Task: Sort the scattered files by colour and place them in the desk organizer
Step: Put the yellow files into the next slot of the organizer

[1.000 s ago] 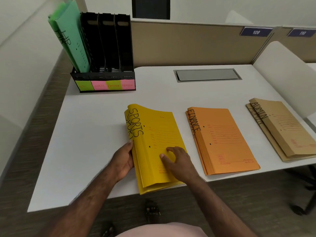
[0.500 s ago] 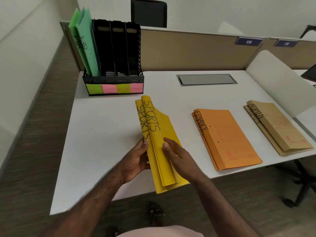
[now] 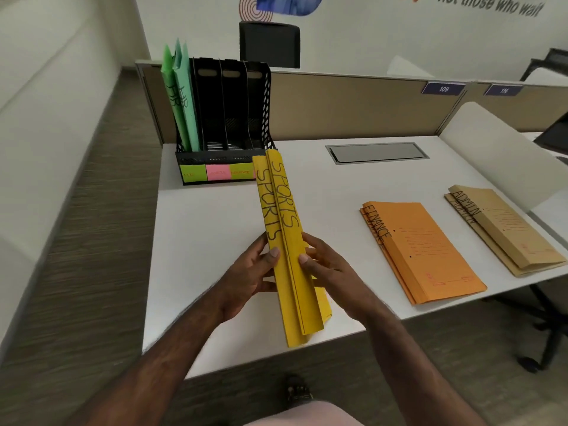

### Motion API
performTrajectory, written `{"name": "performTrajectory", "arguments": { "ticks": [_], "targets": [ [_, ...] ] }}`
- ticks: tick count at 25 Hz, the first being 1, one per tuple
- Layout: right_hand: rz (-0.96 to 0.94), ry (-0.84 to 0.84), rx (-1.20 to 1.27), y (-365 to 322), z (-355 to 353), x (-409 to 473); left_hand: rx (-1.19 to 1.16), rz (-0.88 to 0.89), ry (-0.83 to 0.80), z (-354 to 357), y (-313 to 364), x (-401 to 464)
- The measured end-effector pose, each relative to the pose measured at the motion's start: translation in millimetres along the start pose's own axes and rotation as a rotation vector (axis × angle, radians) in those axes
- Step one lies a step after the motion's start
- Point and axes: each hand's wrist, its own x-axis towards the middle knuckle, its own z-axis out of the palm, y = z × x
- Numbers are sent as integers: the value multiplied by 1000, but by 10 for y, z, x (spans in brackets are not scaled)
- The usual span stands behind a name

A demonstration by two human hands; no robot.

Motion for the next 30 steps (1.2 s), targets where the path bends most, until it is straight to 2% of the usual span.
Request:
{"name": "performTrajectory", "arguments": {
  "ticks": [8,15,21,30],
  "targets": [
    [-175,-20,86,-549,169,337,267,187,68,-292,542,-113],
    [-363,-112,80,-1189,30,1174,395,348,159,-663,1206,312],
    [-467,-224,72,-1668,-109,2210,480,414,276,-1152,1729,942],
    [-514,-229,123,-1985,-227,3510,560,416,366,-1723,2232,1840]
  ]
}}
